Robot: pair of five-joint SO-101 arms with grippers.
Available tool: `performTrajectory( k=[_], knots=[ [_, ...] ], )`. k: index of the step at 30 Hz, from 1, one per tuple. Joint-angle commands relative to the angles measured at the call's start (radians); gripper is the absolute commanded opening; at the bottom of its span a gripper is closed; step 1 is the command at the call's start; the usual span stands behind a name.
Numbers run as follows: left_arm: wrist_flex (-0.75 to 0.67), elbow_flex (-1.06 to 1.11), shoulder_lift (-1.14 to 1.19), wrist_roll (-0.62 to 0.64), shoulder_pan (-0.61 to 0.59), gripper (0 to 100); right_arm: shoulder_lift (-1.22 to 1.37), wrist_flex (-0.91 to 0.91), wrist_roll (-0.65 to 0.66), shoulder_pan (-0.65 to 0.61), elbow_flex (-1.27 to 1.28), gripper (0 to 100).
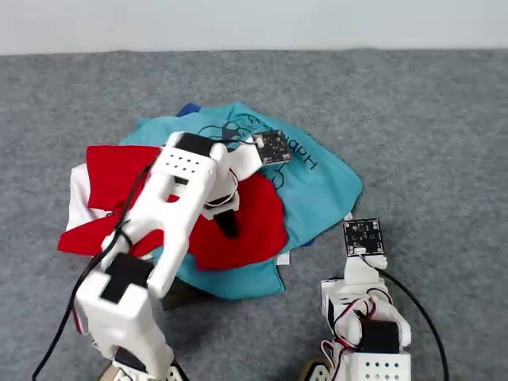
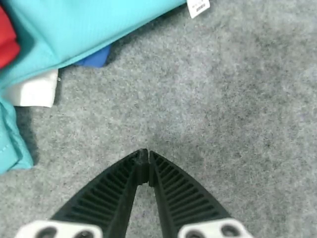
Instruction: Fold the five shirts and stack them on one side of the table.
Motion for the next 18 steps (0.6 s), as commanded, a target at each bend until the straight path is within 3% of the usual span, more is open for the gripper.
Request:
performTrajectory(
  k=[1, 7, 13, 18],
  knots=[
    [-0.064, -0.035, 0.044, 0.061, -0.017, 30, -0.015, 0.001, 0.009, 0.004, 0.014, 0.9],
    [-0.052, -0.058, 0.048, 0.061, -0.02, 0, -0.015, 0.001, 0.009, 0.004, 0.014, 0.9],
    [0.137, -0.237, -0.008, 0.063, -0.13, 0, -0.015, 0.001, 0.009, 0.004, 0.014, 0.9],
    [0.16, -0.378, -0.08, 0.064, -0.272, 0, -0.015, 0.001, 0.009, 0.004, 0.014, 0.9]
  ],
)
